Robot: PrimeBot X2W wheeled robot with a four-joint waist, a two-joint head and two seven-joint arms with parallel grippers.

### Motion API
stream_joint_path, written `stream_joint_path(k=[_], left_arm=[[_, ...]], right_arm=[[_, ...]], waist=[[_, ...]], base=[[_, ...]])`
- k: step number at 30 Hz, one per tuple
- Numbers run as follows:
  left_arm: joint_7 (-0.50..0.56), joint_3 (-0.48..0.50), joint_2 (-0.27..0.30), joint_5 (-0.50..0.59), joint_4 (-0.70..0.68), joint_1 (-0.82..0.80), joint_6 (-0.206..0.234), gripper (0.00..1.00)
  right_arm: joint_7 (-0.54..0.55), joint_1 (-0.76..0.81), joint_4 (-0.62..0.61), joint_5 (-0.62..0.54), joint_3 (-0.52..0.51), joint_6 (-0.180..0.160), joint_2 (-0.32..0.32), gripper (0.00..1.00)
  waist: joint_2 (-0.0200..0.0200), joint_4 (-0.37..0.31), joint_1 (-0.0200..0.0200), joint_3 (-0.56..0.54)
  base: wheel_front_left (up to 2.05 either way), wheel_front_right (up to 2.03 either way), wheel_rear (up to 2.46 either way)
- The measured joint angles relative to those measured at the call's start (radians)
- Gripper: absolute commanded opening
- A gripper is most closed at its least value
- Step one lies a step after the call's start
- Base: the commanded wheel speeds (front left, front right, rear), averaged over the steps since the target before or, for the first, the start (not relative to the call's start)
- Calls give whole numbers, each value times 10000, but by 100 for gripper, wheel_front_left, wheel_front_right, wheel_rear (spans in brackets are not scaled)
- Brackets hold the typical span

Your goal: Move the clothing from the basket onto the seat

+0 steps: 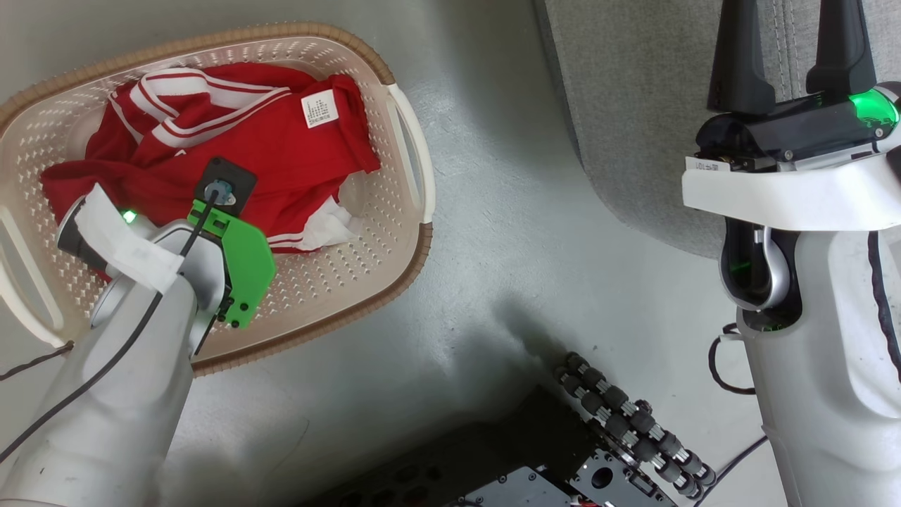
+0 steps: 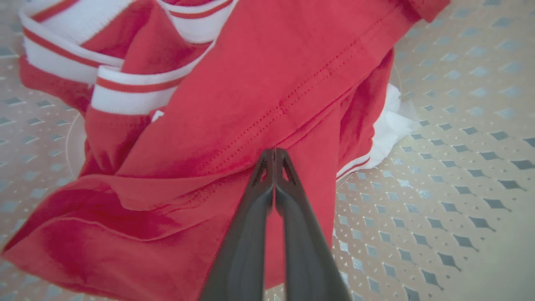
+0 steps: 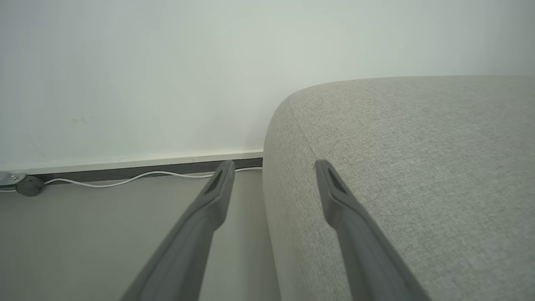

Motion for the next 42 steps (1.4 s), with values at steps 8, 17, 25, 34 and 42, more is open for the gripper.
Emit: stream_joint_path(k=[8,17,25,34,42], left_arm=[[-320,-58,-42,-489,-6,-9,0,0],[-840,180,-77,-857,-190,20,0,0],[-1779,527,-516,-1423,-539,318,0,0],[-3089,999,-871,-2000,-993,976,13,0],[-4552,1547,-1335,-2591,-1678,1569,46,0]], right_arm=[[0,-46,79,75,-29,19,0,100],[-2,-52,186,90,-90,19,-2,100],[-10,-30,374,-58,-495,10,-2,100],[-10,340,523,-616,-1151,25,-8,100],[-10,811,539,-1014,-1802,123,-422,100]], waist=[[0,67,0,-189],[0,174,0,-573],[0,327,0,-1145],[0,685,0,-2011],[0,1317,0,-2982]], base=[[0,0,0],[0,0,0],[0,0,0],[0,0,0],[0,0,0]])
